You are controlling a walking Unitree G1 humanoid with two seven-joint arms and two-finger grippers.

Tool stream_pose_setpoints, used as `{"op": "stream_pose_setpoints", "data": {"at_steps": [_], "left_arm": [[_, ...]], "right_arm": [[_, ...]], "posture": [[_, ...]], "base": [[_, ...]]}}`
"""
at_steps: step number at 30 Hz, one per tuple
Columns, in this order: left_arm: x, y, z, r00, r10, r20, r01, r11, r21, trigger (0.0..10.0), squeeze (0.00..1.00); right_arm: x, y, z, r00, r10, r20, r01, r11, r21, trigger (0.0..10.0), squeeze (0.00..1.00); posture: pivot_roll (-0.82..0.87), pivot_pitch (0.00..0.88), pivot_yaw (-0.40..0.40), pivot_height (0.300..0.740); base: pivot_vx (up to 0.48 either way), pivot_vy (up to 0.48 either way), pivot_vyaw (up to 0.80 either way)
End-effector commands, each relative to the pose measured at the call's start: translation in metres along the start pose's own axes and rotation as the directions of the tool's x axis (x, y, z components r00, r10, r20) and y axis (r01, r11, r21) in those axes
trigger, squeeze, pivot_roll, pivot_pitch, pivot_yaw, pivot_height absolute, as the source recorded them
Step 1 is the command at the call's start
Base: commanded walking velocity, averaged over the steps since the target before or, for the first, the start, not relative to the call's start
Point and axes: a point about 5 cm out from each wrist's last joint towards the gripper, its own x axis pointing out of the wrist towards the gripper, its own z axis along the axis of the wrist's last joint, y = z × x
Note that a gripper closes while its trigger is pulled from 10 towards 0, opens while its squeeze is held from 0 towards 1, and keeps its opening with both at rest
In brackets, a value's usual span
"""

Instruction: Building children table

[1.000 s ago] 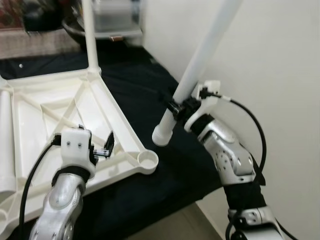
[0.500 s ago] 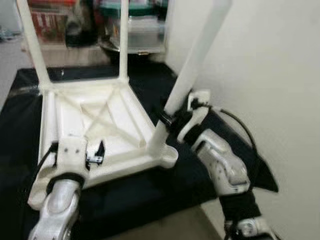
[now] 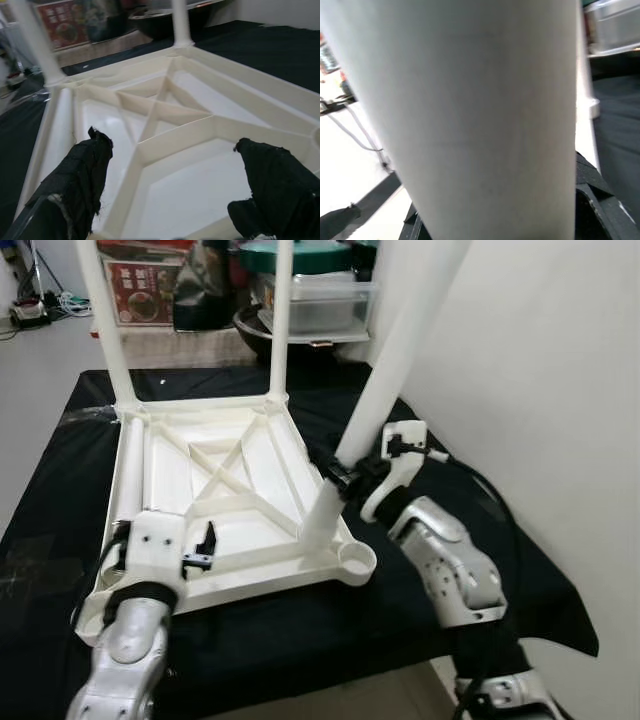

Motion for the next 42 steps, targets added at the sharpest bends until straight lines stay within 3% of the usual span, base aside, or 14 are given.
{"op": "stream_pose_setpoints", "data": {"at_steps": [1,12,26,39,42], "left_arm": [[0.0014,0.0005,-0.0021,1.000,0.003,-0.001,-0.003,1.000,0.020,10.0,0.00],[0.0012,-0.0007,-0.0014,1.000,0.012,0.019,-0.013,1.000,0.022,10.0,0.00],[0.0000,0.0016,-0.0062,1.000,0.018,-0.007,-0.019,0.998,-0.061,10.0,0.00],[0.0006,0.0062,-0.0045,1.000,0.028,0.004,-0.027,0.994,-0.109,10.0,0.00],[-0.0002,0.0061,-0.0040,1.000,0.018,0.009,-0.017,0.997,-0.076,10.0,0.00]], "right_arm": [[0.0013,0.0008,0.0017,1.000,0.009,0.006,-0.009,1.000,0.001,10.0,0.00],[0.0030,-0.0001,0.0012,1.000,0.014,-0.004,-0.014,1.000,-0.024,10.0,0.00],[0.0020,-0.0046,0.0009,1.000,0.010,-0.011,-0.010,0.999,-0.053,10.0,0.00],[0.0020,-0.0061,-0.0015,1.000,-0.008,-0.017,0.008,0.999,-0.050,10.0,0.00],[0.0030,-0.0048,-0.0013,1.000,-0.013,-0.010,0.011,0.994,-0.109,10.0,0.00]], "posture": [[0.11,0.000,-0.131,0.740],[0.11,0.000,-0.136,0.740],[0.10,0.000,-0.133,0.740],[0.10,0.000,-0.129,0.740],[0.11,0.000,-0.128,0.740]], "base": [[0.000,0.000,0.00],[0.000,-0.432,0.00],[0.000,0.000,0.51],[0.000,0.370,0.00],[0.000,0.000,0.00]]}}
